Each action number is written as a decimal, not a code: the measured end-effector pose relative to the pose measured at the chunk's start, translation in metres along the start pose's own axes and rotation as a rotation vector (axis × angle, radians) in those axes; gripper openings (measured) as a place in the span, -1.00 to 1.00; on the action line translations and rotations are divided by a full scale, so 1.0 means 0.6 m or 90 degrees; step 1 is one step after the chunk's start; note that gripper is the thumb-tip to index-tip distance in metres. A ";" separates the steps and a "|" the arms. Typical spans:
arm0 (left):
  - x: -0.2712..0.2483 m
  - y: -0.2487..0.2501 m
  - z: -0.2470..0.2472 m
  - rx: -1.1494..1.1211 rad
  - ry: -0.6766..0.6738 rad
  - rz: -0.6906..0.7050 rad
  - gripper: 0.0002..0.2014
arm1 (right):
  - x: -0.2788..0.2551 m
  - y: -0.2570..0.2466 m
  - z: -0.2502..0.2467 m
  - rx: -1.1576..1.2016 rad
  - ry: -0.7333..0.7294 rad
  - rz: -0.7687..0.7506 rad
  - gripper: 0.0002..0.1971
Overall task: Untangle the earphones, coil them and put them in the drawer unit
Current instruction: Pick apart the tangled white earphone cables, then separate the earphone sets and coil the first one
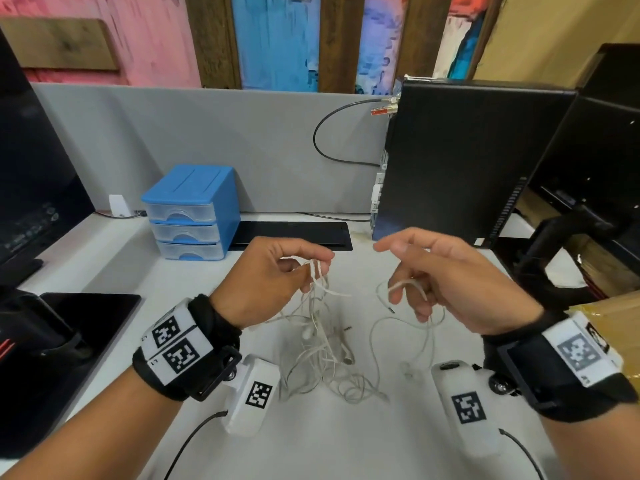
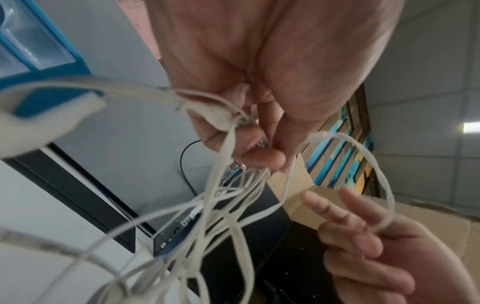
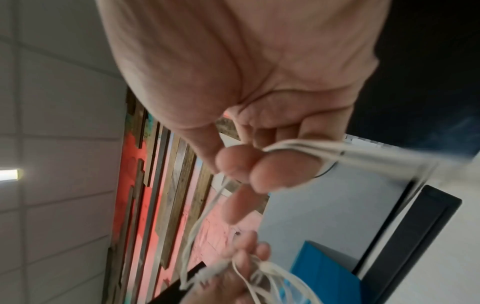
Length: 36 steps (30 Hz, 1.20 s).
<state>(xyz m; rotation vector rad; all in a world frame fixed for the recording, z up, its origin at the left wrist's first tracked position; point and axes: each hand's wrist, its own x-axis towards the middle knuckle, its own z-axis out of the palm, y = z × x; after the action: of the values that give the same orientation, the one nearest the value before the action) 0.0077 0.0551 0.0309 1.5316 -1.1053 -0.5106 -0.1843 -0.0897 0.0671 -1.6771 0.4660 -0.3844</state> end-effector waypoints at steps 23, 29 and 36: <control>0.047 -0.012 -0.005 0.222 0.041 0.068 -0.94 | 0.052 -0.149 0.018 -0.552 -0.055 -0.154 -0.83; 0.068 0.059 -0.023 0.131 -0.176 0.024 -0.51 | 0.088 -0.176 0.009 -0.720 0.024 -0.201 -0.83; 0.092 0.083 0.009 0.096 -0.084 0.080 -0.89 | 0.105 -0.224 0.010 -0.614 0.131 -0.312 -0.79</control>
<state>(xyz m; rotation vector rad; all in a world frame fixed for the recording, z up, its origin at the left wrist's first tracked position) 0.0108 0.0086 0.0889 1.5635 -1.3586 -0.4565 -0.1156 -0.0995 0.1983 -2.7215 0.4082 -0.7722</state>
